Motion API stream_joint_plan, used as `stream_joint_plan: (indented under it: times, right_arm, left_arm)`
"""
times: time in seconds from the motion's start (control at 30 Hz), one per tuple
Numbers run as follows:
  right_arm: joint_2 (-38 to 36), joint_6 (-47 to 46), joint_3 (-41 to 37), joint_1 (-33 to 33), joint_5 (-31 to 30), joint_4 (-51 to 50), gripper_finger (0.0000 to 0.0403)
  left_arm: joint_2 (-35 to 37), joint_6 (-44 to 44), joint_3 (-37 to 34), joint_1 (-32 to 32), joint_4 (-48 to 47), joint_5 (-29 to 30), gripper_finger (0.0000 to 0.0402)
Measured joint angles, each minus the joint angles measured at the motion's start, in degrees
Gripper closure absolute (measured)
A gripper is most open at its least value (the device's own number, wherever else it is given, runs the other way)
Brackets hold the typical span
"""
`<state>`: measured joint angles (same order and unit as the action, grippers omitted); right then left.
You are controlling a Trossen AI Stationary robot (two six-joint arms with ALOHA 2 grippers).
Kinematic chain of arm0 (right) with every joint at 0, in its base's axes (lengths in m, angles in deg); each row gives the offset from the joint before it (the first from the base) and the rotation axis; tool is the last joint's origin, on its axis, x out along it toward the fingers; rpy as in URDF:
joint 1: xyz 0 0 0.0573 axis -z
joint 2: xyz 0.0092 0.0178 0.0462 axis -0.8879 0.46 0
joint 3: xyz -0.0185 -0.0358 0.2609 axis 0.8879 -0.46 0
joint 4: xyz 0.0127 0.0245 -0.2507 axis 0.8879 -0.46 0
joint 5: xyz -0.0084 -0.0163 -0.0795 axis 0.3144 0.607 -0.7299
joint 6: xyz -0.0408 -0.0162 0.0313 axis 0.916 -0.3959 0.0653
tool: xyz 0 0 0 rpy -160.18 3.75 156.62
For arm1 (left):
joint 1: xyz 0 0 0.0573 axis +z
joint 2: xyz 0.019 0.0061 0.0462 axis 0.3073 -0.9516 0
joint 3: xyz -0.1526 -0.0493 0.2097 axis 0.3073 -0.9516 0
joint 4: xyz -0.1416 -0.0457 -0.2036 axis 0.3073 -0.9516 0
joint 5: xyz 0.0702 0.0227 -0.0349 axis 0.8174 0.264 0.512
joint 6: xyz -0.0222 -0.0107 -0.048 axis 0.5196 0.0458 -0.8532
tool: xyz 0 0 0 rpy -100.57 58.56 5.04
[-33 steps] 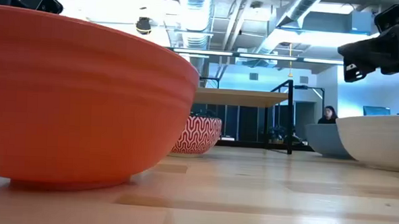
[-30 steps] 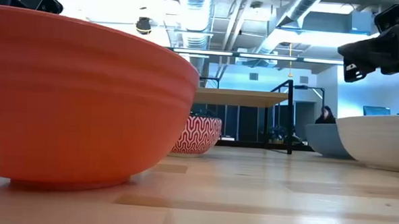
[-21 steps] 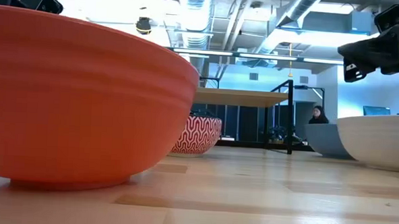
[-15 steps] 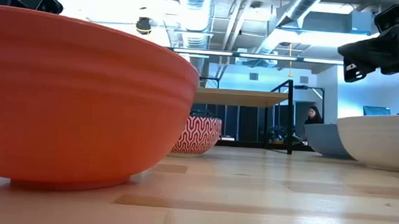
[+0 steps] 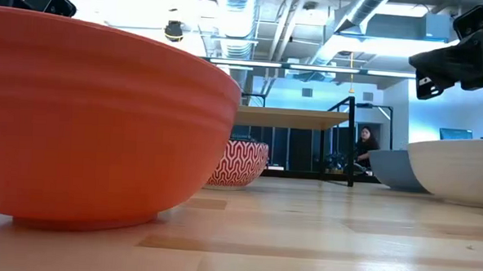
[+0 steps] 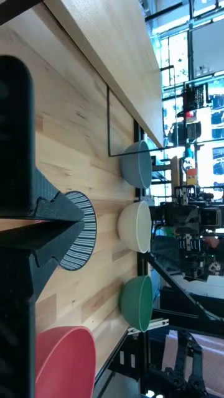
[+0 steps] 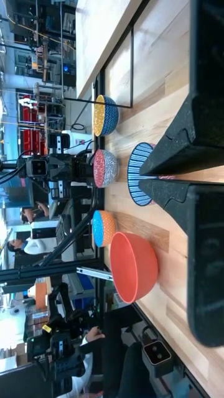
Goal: Place and stack bowls onto a shelf
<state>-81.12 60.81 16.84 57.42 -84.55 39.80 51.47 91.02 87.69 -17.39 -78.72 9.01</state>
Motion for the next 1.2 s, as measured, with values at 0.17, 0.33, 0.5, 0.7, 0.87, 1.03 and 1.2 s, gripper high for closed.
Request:
stream_joint_plan:
  times: [0.17, 0.33, 0.5, 0.7, 0.87, 1.03, 1.2]
  right_arm:
    - [0.0, 0.0, 0.0, 0.0, 0.0, 0.0, 0.0355]
    - [0.0, 0.0, 0.0, 0.0, 0.0, 0.0, 0.0355]
    - [0.0, 0.0, 0.0, 0.0, 0.0, 0.0, 0.0355]
    - [0.0, 3.0, 0.0, 0.0, 0.0, 0.1, 0.0355]
    - [0.0, 17.7, 0.0, 0.6, -1.0, 4.8, 0.0355]
    - [0.0, 19.9, 0.1, 0.6, -1.2, 5.1, 0.0355]
    - [0.5, 7.2, 0.3, 1.5, -7.8, 8.2, 0.0355]
  left_arm:
    - [0.0, 0.0, 0.0, 0.0, 0.0, 0.0, 0.0401]
    - [0.0, 0.0, 0.0, 0.0, 0.0, 0.0, 0.0401]
    - [0.0, -0.8, 0.0, 0.0, 0.3, 0.0, 0.0401]
    - [0.0, -16.8, 0.0, 0.0, 6.5, 0.0, 0.0402]
    - [0.0, -36.1, 0.0, 0.0, 13.7, 4.7, 0.0401]
    - [0.0, -39.6, 0.0, 0.0, 12.7, 12.2, 0.0401]
    - [0.0, -42.8, 0.2, 0.0, 13.2, 20.4, 0.0398]
